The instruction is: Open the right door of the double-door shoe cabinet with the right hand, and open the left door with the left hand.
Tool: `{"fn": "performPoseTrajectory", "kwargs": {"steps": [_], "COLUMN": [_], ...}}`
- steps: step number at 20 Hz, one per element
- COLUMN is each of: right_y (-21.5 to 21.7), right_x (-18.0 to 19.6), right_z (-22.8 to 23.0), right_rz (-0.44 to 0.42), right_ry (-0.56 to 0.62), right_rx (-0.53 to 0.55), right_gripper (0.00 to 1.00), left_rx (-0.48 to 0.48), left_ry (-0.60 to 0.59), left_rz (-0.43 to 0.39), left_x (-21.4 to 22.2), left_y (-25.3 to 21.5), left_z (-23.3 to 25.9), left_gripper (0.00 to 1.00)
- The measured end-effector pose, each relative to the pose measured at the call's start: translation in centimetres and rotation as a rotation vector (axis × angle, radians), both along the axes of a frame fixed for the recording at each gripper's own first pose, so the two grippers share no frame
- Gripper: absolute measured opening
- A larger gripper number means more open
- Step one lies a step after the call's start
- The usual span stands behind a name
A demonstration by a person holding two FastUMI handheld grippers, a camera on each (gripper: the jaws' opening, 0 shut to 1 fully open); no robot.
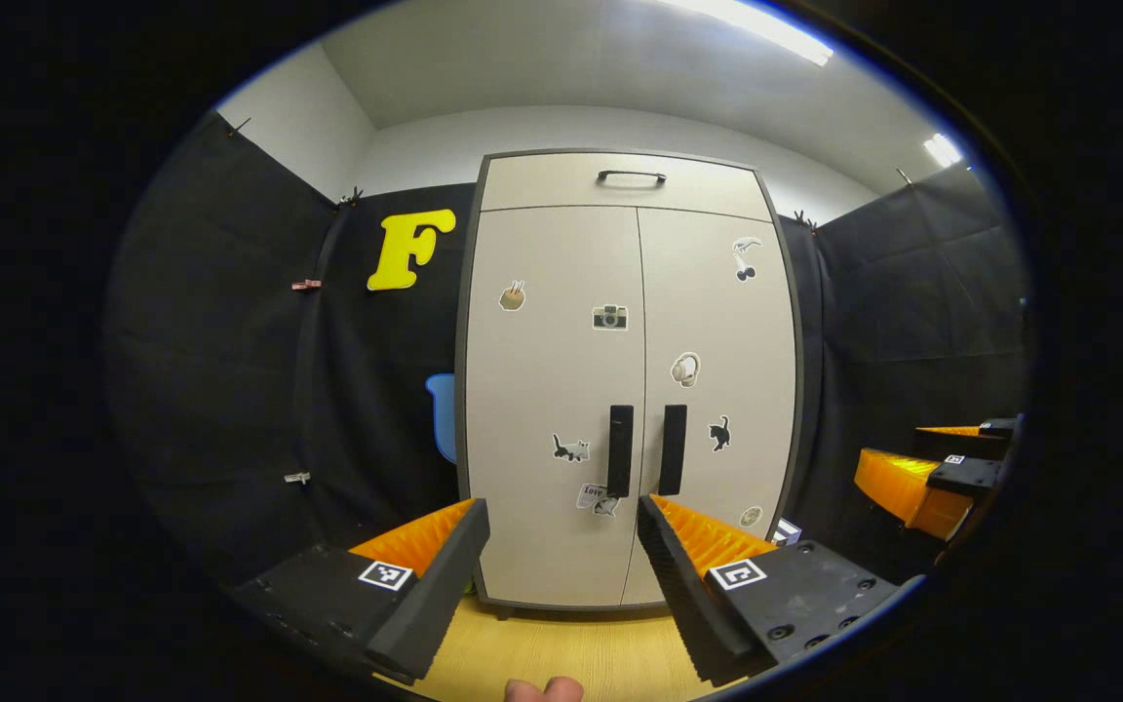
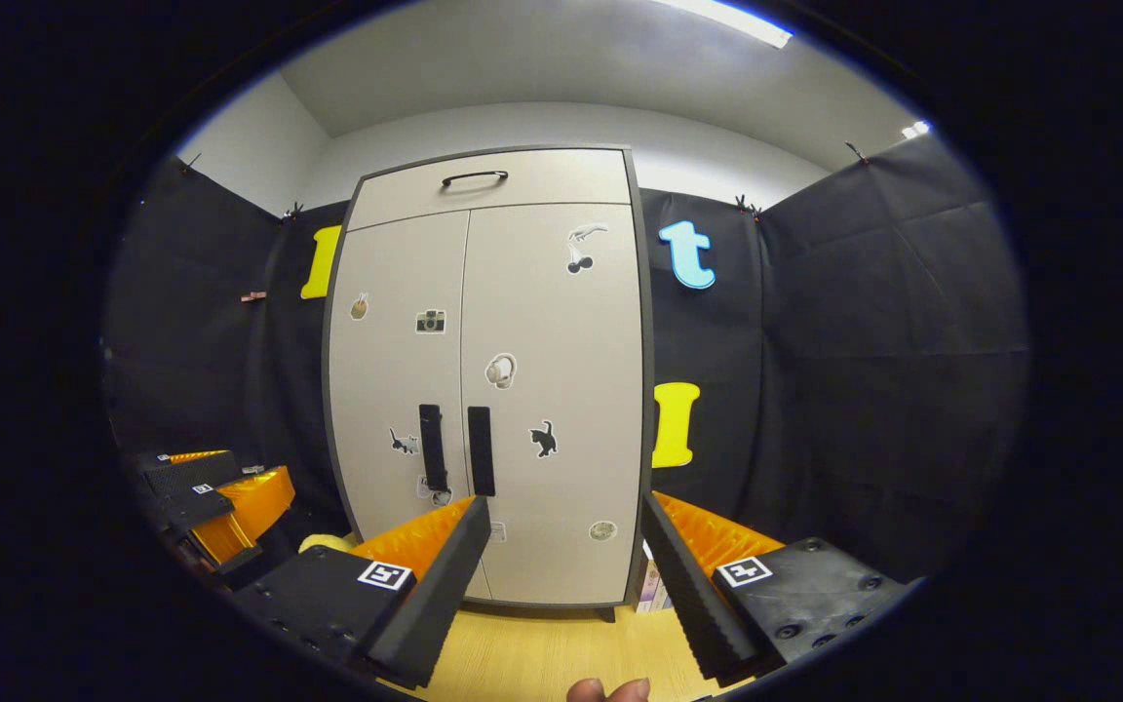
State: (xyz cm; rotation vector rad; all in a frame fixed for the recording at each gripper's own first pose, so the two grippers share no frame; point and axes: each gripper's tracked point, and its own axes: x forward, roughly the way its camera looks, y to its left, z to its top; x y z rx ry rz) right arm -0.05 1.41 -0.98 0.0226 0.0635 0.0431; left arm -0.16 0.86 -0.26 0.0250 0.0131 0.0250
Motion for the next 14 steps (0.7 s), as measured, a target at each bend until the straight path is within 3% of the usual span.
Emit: {"fn": "performPoseTrajectory", "kwargs": {"steps": [6, 14], "right_y": [2.4, 8.9], "right_x": [2.5, 11.9], "right_z": [1.4, -1.0], "right_rz": [0.041, 0.111], "right_ry": [-0.027, -0.001], "right_rx": [0.006, 0.022], "right_gripper": [0.97, 0.98], "left_rx": [-0.003, -0.002], "left_ry": [0.013, 0.031], "left_rz": [0.012, 0.043], "left_x": [-0.1, -0.3], "left_y": [1.3, 3.9], "left_z": [-0.6, -1.8], "left_gripper": [0.95, 0.95]}}
